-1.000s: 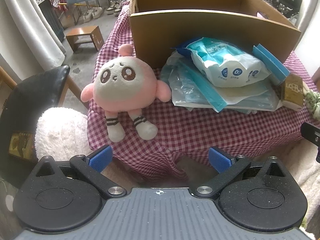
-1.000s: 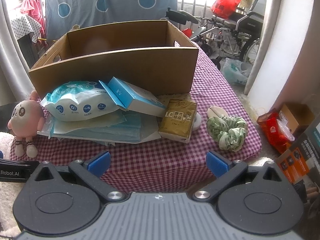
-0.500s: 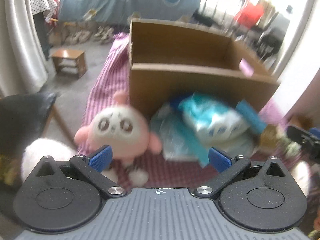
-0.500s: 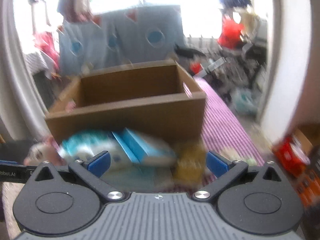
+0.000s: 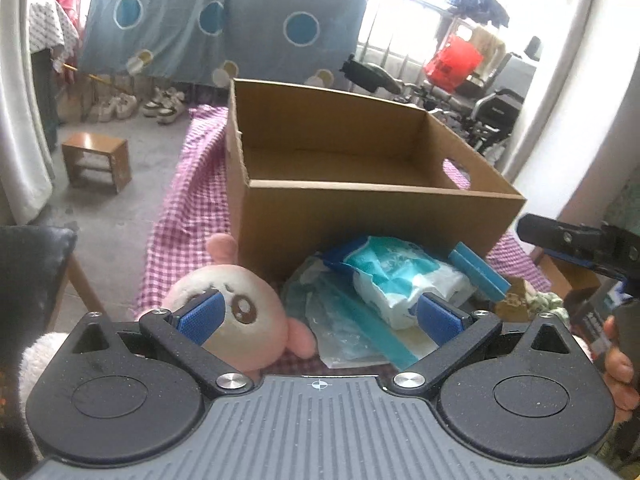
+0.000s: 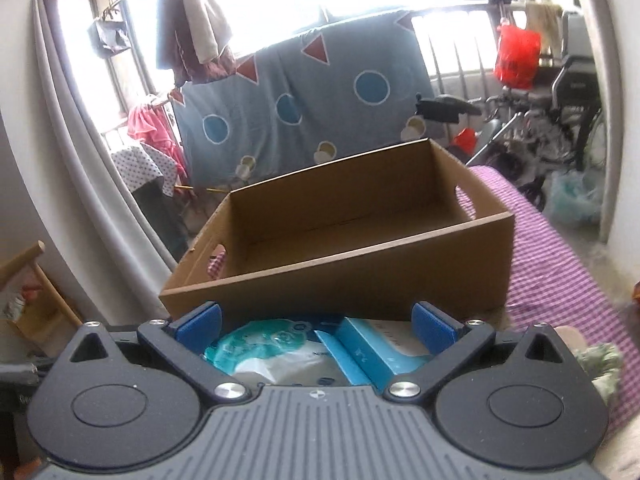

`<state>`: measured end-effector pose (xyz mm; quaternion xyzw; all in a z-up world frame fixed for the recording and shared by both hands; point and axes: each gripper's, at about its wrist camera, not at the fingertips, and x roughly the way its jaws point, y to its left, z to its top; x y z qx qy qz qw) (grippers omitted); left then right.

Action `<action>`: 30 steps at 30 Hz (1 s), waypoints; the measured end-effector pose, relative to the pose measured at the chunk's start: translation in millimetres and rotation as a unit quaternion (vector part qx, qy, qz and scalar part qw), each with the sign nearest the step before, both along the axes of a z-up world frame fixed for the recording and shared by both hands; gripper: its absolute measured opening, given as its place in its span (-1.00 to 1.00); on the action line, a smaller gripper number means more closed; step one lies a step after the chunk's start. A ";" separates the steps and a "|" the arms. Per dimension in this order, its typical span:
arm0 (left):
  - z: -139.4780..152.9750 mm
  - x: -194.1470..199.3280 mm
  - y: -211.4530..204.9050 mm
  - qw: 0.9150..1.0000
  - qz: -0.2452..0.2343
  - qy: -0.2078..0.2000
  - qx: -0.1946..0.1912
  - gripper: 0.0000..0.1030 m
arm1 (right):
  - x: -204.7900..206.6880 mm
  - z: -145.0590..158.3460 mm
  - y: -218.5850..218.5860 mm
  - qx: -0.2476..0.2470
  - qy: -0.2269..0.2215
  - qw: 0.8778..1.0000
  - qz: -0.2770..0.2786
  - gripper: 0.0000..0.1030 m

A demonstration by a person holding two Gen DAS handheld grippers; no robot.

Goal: Organize soft objects
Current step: 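Move the right tool down to the blue-and-white wet-wipe pack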

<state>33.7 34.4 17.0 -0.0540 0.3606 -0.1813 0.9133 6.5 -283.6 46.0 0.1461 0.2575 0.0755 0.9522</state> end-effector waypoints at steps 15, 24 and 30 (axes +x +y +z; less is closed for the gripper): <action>7.9 3.7 -53.5 0.990 -0.137 -0.010 0.010 0.86 | -12.5 -11.8 -35.3 0.075 -0.001 0.997 -0.023 0.55; 12.3 2.9 -102.9 0.979 -0.195 -0.040 0.043 0.65 | -14.2 -38.3 -88.9 0.236 0.037 0.971 -0.033 0.34; 8.1 10.2 -136.4 0.966 -0.240 -0.046 0.087 0.68 | -10.7 -71.2 -114.5 0.376 0.079 0.922 -0.038 0.31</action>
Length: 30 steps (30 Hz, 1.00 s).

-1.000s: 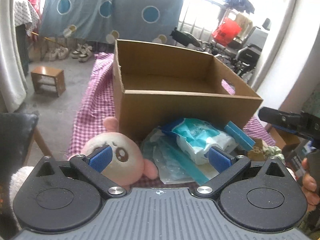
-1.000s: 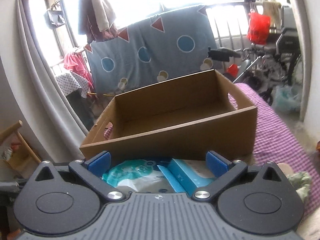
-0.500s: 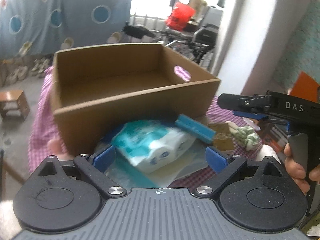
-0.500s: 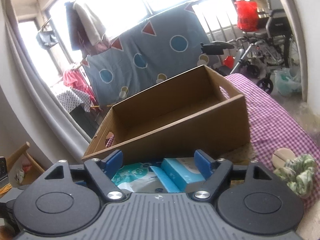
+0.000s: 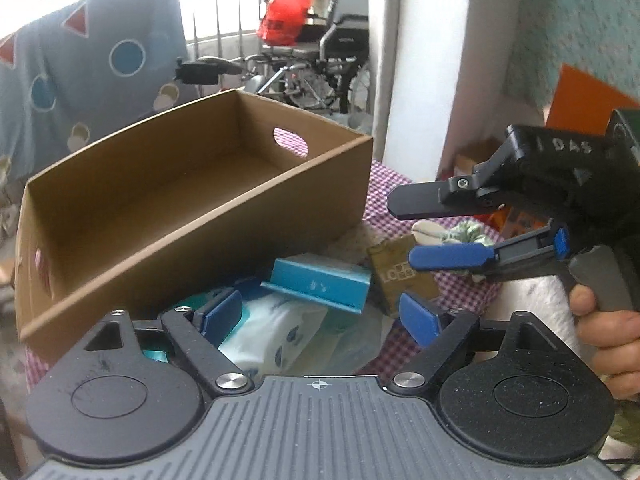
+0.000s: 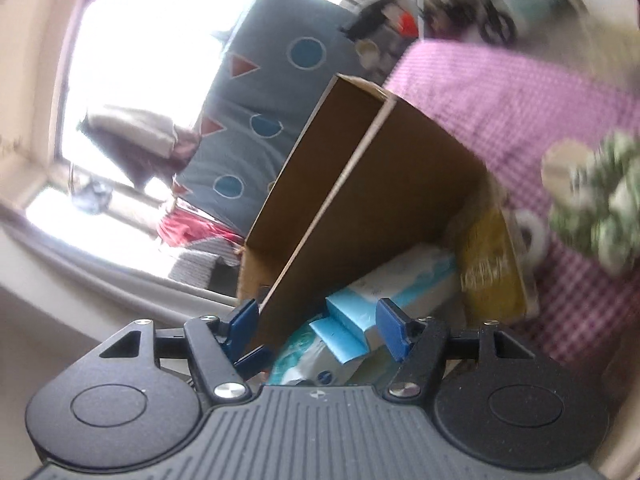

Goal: Organize soft objects
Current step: 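Move the right tool down to the blue-and-white wet-wipe pack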

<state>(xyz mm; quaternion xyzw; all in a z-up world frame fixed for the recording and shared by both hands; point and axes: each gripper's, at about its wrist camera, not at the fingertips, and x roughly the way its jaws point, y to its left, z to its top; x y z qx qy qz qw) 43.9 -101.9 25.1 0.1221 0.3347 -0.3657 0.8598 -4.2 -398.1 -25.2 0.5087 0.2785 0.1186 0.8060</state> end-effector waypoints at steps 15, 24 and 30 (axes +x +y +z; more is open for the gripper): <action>-2.7 0.8 39.2 0.998 0.065 0.004 0.002 0.52 | 21.2 -17.6 32.5 0.065 0.031 0.993 0.097 0.20; -17.0 26.4 82.1 0.987 0.124 0.095 -0.037 0.27 | 43.0 -14.1 58.6 0.048 0.053 0.991 0.115 0.14; -28.4 45.5 98.2 0.973 0.143 0.159 -0.085 0.03 | 51.0 -21.7 68.4 0.045 0.083 0.990 0.100 0.14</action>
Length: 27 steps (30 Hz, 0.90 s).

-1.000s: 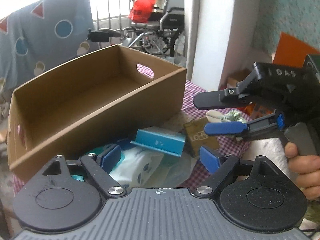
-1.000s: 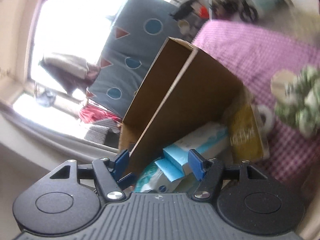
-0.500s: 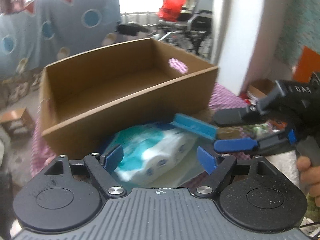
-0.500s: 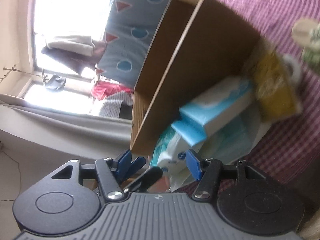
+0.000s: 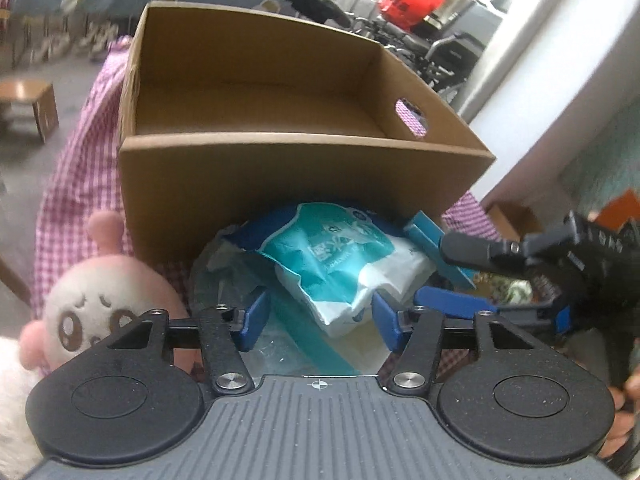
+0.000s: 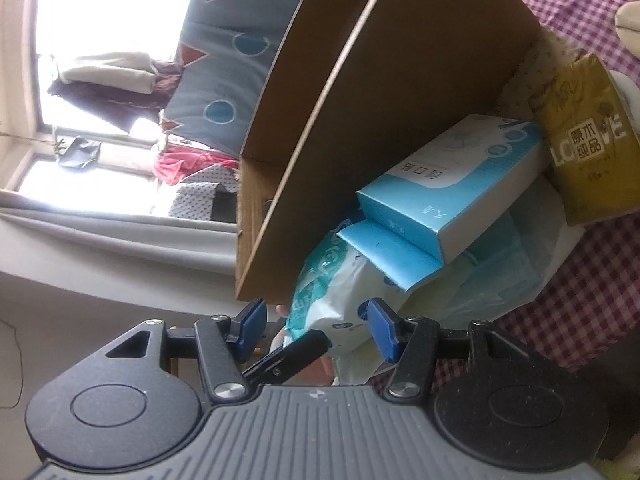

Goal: Organize soft objects
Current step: 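Move the right tool down to the blue-and-white wet-wipe pack, then close the right gripper on the wet-wipe pack and lift it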

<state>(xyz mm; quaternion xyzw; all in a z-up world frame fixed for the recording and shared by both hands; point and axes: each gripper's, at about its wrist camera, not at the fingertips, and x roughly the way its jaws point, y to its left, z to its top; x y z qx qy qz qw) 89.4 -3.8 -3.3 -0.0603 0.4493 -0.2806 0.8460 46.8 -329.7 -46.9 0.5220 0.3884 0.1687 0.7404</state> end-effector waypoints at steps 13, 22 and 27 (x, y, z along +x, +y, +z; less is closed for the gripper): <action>-5.5 10.5 4.5 0.998 -0.001 0.025 -0.051 -0.16 | 8.4 -22.0 3.5 0.039 0.026 0.998 -0.035 0.16; -0.9 -2.1 4.6 0.997 -0.023 0.026 -0.071 -0.15 | 8.6 -25.3 4.1 0.047 0.041 0.997 -0.042 0.39; -0.2 -11.1 3.7 0.997 -0.034 0.019 -0.073 -0.14 | 9.0 -23.5 7.0 0.033 0.038 0.998 -0.042 0.37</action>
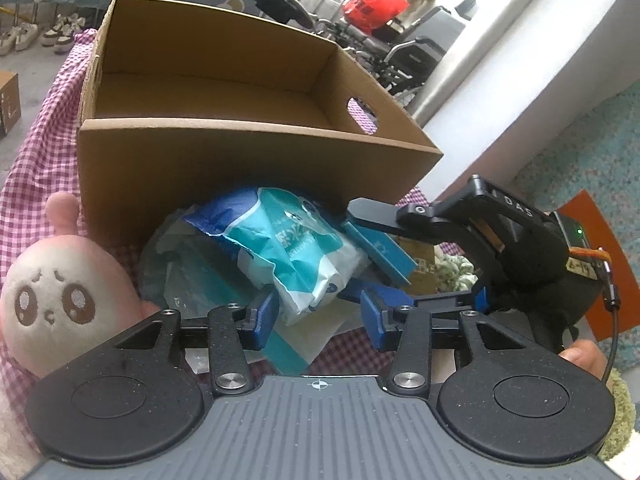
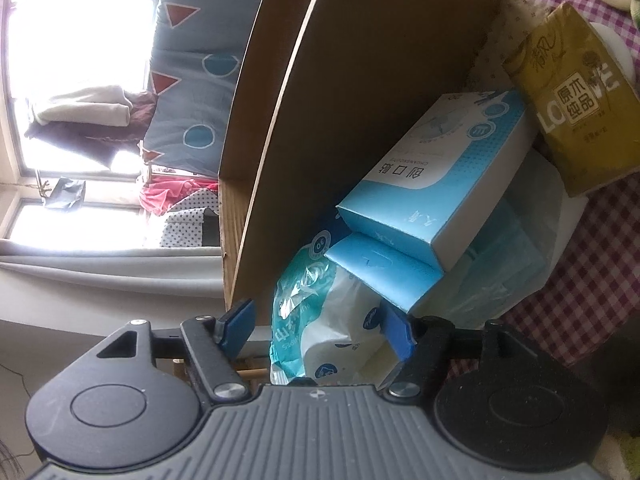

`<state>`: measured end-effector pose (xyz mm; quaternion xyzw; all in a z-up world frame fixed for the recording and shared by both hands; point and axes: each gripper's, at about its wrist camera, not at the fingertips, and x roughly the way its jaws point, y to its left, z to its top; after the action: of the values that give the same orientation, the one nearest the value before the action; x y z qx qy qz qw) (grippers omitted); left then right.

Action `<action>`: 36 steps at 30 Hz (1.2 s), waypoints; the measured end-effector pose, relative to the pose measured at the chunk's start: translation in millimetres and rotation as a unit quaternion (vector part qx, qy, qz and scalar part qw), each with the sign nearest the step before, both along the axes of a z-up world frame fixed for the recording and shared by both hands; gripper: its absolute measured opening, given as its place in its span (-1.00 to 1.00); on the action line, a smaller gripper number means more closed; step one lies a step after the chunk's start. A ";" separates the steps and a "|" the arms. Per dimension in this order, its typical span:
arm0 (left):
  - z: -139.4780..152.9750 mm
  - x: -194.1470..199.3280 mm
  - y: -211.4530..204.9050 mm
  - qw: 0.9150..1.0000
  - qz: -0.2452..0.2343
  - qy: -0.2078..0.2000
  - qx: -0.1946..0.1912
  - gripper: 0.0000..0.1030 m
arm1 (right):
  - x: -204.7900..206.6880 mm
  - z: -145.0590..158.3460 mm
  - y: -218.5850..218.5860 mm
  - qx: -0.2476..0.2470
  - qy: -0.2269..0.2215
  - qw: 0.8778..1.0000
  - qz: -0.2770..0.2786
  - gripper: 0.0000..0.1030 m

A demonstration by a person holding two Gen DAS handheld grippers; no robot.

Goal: Organize soft objects
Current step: 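Close the right gripper on the wet-wipe pack and lift it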

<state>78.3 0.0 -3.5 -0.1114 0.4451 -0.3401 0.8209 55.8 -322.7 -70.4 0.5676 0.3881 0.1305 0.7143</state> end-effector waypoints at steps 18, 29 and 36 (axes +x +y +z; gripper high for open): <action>5.2 -22.8 16.3 1.000 0.001 -0.010 -0.016 -0.12 | -4.4 18.2 22.8 -0.046 -0.006 0.998 0.051 -0.42; 14.4 -45.4 18.1 0.999 -0.033 -0.010 -0.017 0.18 | -15.8 17.0 10.4 -0.054 0.000 0.997 0.049 -0.41; 42.2 -49.7 32.2 0.997 -0.008 -0.072 -0.009 0.40 | -14.8 19.5 4.9 -0.047 -0.018 0.998 0.040 -0.35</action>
<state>28.6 32.2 38.7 -0.0902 0.3828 -0.3580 0.8468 41.0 -317.8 -50.9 0.5151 0.4032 0.1514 0.7411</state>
